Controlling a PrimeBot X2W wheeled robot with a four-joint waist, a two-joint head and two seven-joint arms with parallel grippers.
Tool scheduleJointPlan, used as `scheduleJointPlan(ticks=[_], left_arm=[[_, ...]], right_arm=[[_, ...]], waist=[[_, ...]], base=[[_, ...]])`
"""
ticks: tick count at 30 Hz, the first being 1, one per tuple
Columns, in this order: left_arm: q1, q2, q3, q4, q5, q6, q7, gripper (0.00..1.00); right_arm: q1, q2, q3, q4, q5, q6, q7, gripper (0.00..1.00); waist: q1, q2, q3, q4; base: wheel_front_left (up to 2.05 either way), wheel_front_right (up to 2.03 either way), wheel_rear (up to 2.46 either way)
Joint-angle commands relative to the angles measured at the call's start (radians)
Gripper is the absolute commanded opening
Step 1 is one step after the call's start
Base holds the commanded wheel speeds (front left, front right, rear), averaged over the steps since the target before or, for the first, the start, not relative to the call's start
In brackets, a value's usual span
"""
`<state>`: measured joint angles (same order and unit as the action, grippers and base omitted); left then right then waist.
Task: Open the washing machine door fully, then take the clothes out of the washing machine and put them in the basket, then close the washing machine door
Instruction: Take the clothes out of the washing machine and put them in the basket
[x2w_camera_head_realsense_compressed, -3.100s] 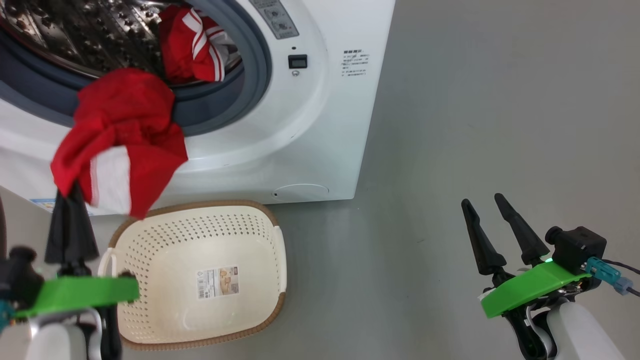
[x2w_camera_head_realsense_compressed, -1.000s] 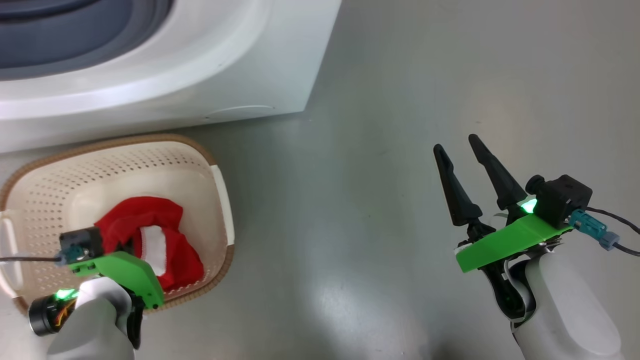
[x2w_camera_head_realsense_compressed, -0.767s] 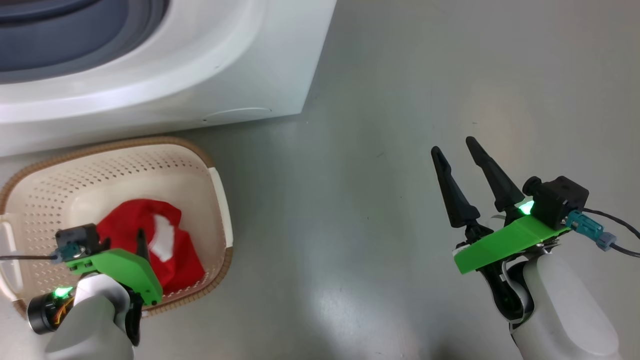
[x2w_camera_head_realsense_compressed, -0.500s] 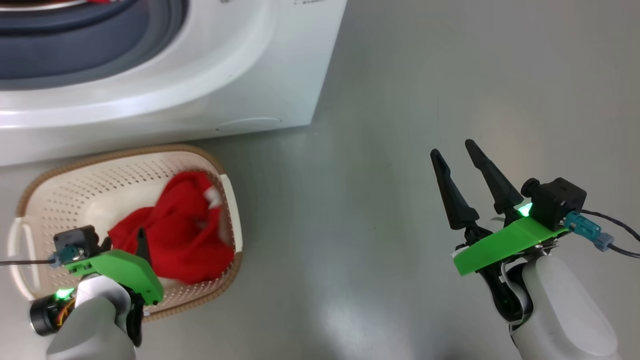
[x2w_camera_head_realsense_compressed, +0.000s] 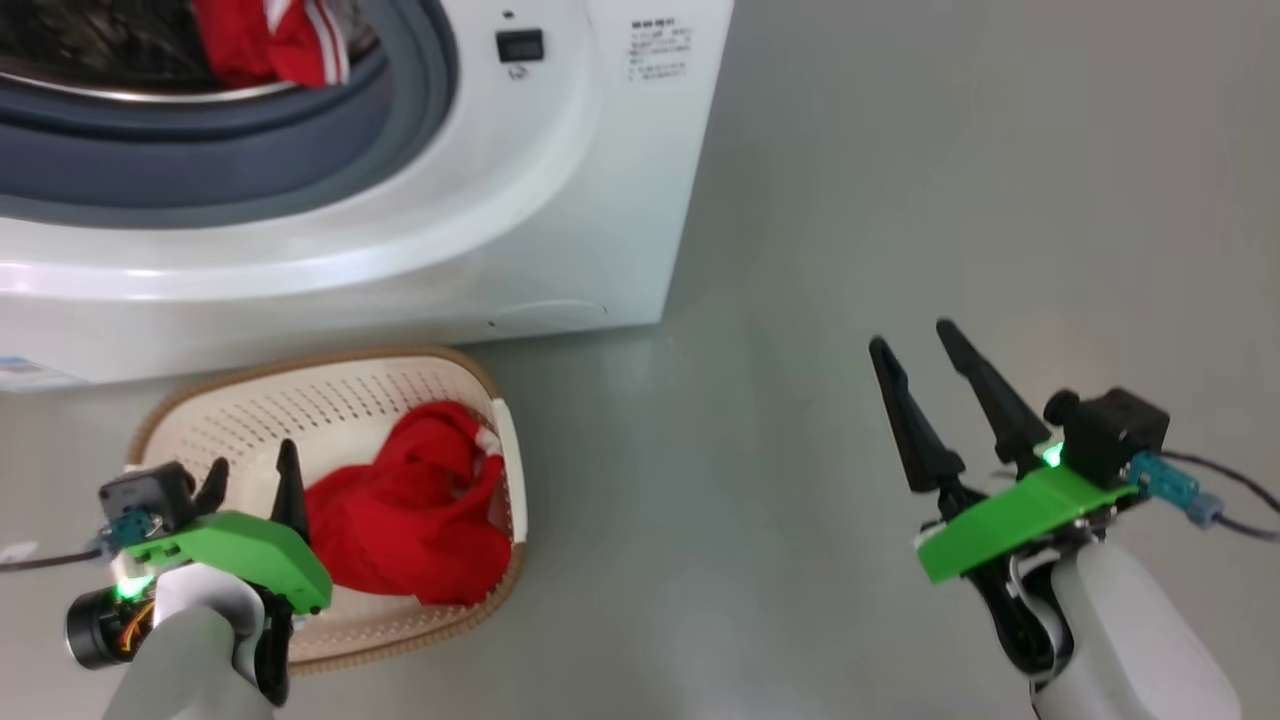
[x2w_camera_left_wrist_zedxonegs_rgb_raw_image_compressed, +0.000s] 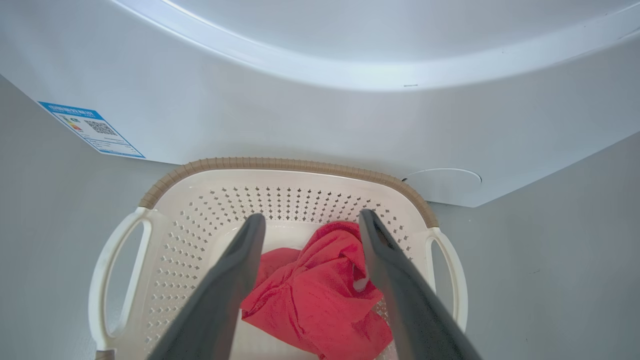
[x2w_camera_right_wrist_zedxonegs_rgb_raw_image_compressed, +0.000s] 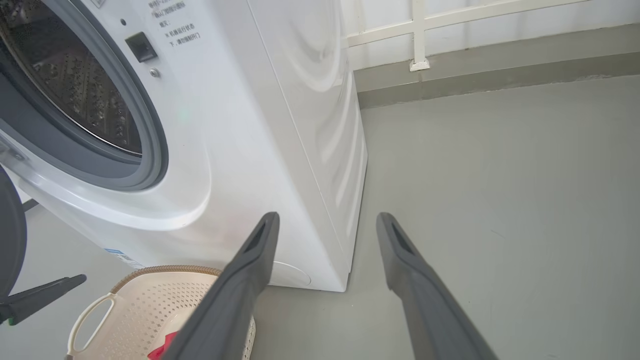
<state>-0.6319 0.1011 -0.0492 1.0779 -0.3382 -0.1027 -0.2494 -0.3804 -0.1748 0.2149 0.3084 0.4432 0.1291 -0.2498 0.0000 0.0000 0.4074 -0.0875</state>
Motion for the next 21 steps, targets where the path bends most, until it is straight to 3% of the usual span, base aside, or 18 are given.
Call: scheduleJointPlan(ticks=[1,21], left_arm=[[0.038,0.036,0.037,-0.047,0.012,-0.004,-0.012,1.0],[0.313,-0.009,0.124,-0.543,0.155,-0.024,-0.012,1.0]], right_arm=[[0.037,-0.007,0.02,-0.015,0.009,0.002,-0.012,1.0],[0.148,-0.037,0.006,-0.008,0.026,0.002,-0.012,1.0]], waist=[[0.0,0.0,-0.052,0.027],[0.0,0.0,-0.212,0.066]], base=[[0.0,0.0,0.0],[0.0,0.0,0.0]])
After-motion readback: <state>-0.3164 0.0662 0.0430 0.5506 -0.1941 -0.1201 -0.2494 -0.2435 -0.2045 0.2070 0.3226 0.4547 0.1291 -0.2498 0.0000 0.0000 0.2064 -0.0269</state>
